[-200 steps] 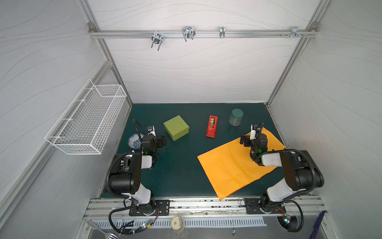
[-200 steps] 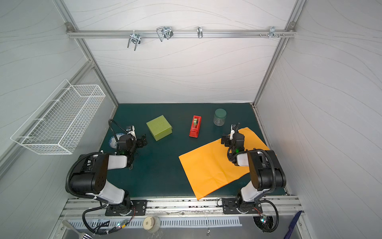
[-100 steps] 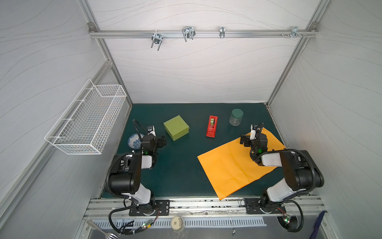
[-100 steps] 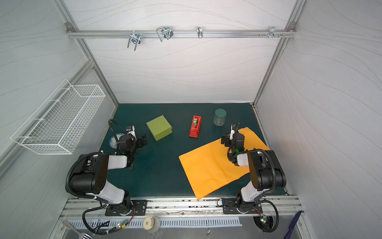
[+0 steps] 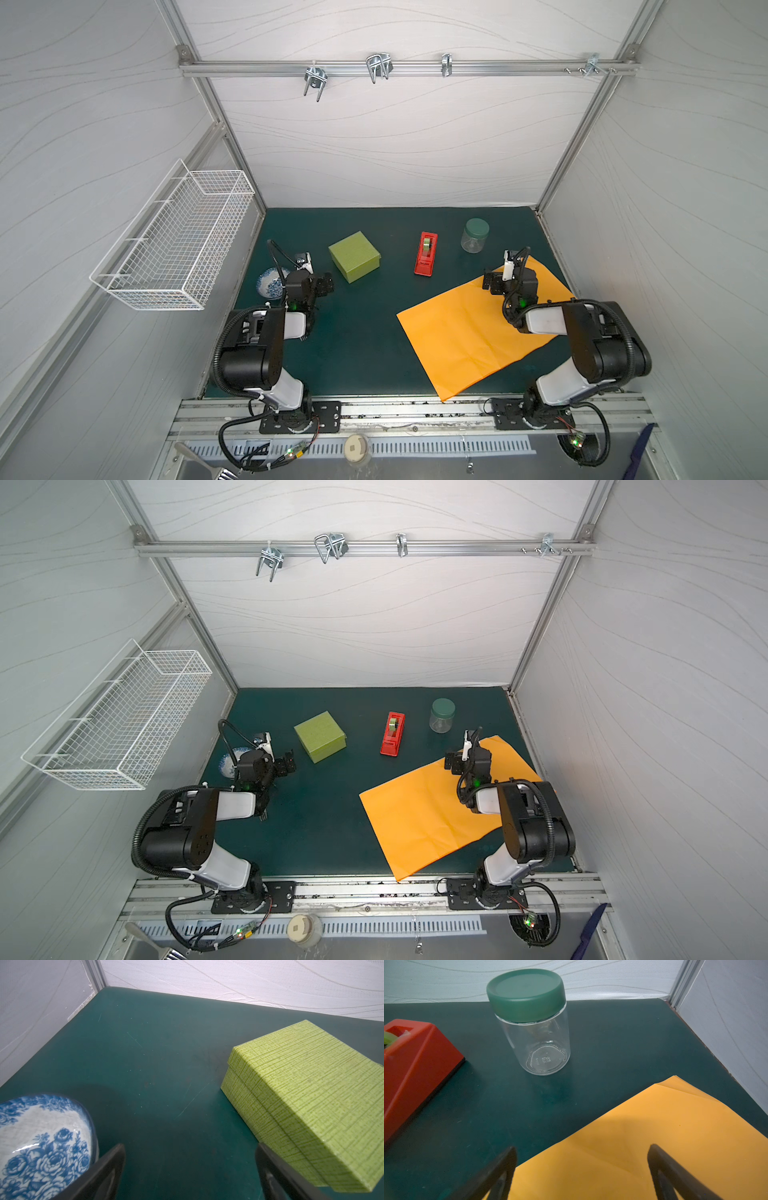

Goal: Wrap the gift box in paper

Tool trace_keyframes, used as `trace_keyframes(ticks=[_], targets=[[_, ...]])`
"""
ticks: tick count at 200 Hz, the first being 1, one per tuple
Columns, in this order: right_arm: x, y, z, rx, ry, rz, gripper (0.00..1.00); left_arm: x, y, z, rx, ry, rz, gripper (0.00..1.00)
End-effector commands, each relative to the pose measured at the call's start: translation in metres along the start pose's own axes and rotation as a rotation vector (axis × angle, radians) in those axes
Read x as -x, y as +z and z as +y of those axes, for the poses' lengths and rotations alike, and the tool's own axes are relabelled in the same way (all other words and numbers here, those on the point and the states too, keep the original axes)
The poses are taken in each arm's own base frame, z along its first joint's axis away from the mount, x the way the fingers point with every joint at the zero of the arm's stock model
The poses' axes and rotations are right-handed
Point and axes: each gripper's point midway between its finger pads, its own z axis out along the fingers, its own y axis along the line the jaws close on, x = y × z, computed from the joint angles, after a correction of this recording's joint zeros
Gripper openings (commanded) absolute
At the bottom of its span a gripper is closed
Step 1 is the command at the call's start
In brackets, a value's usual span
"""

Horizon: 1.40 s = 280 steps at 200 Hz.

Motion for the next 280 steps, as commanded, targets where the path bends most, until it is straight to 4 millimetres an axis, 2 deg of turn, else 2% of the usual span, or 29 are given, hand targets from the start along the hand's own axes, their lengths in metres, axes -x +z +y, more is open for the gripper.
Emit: trace_keyframes(ticks=[1, 19, 30, 35, 44, 56, 65, 76, 97, 121, 143, 166, 181, 201, 215, 238, 280], targets=[[0.012, -0.008, 0.002, -0.054, -0.050, -0.042, 0.99, 0.030, -0.010, -0.001, -0.001, -0.001, -0.105, 0.97], [0.030, -0.020, 0.009, -0.100, -0.101, 0.024, 0.99, 0.043, -0.022, 0.005, 0.047, -0.028, -0.069, 0.95], [0.046, -0.029, 0.008, -0.117, -0.032, 0.047, 0.99, 0.052, -0.029, 0.015, 0.114, -0.102, -0.026, 0.95], [0.052, -0.035, 0.008, -0.113, 0.003, 0.041, 0.99, 0.050, -0.033, 0.021, 0.149, -0.155, 0.012, 0.95], [0.057, -0.045, 0.006, -0.115, 0.068, 0.035, 0.99, 0.056, -0.038, 0.019, 0.145, -0.223, 0.034, 0.94], [0.057, -0.060, 0.006, -0.105, 0.205, 0.058, 0.99, 0.061, -0.044, 0.002, 0.055, -0.307, 0.057, 0.89], [0.054, -0.070, 0.013, -0.057, 0.283, 0.093, 0.99, 0.067, -0.050, -0.017, -0.039, -0.344, 0.041, 0.86], [0.046, -0.080, 0.031, 0.039, 0.346, 0.148, 0.97, 0.069, -0.059, -0.036, -0.095, -0.387, 0.034, 0.84], [0.019, -0.100, 0.068, 0.178, 0.344, 0.328, 0.92, 0.067, -0.083, -0.091, -0.249, -0.410, 0.107, 0.83], [-0.027, -0.137, 0.106, 0.317, 0.245, 0.624, 0.85, 0.042, -0.116, -0.141, -0.392, -0.383, 0.276, 0.81], [-0.065, -0.176, 0.133, 0.424, 0.183, 0.837, 0.81, -0.002, -0.146, -0.176, -0.498, -0.339, 0.473, 0.79], [-0.091, -0.202, 0.140, 0.433, 0.133, 0.960, 0.78, -0.047, -0.170, -0.201, -0.565, -0.287, 0.665, 0.76], [-0.102, -0.203, 0.139, 0.426, 0.120, 0.993, 0.76, -0.067, -0.178, -0.219, -0.601, -0.231, 0.732, 0.70], [-0.110, -0.200, 0.141, 0.423, 0.105, 1.035, 0.66, -0.077, -0.184, -0.247, -0.642, -0.165, 0.781, 0.60], [-0.115, -0.198, 0.143, 0.421, 0.120, 1.048, 0.59, -0.084, -0.183, -0.260, -0.646, -0.129, 0.793, 0.57], [-0.125, -0.199, 0.146, 0.428, 0.143, 1.068, 0.51, -0.096, -0.172, -0.264, -0.610, -0.107, 0.815, 0.53], [-0.139, -0.197, 0.163, 0.475, 0.213, 1.071, 0.46, -0.114, -0.157, -0.261, -0.546, -0.099, 0.840, 0.54]])
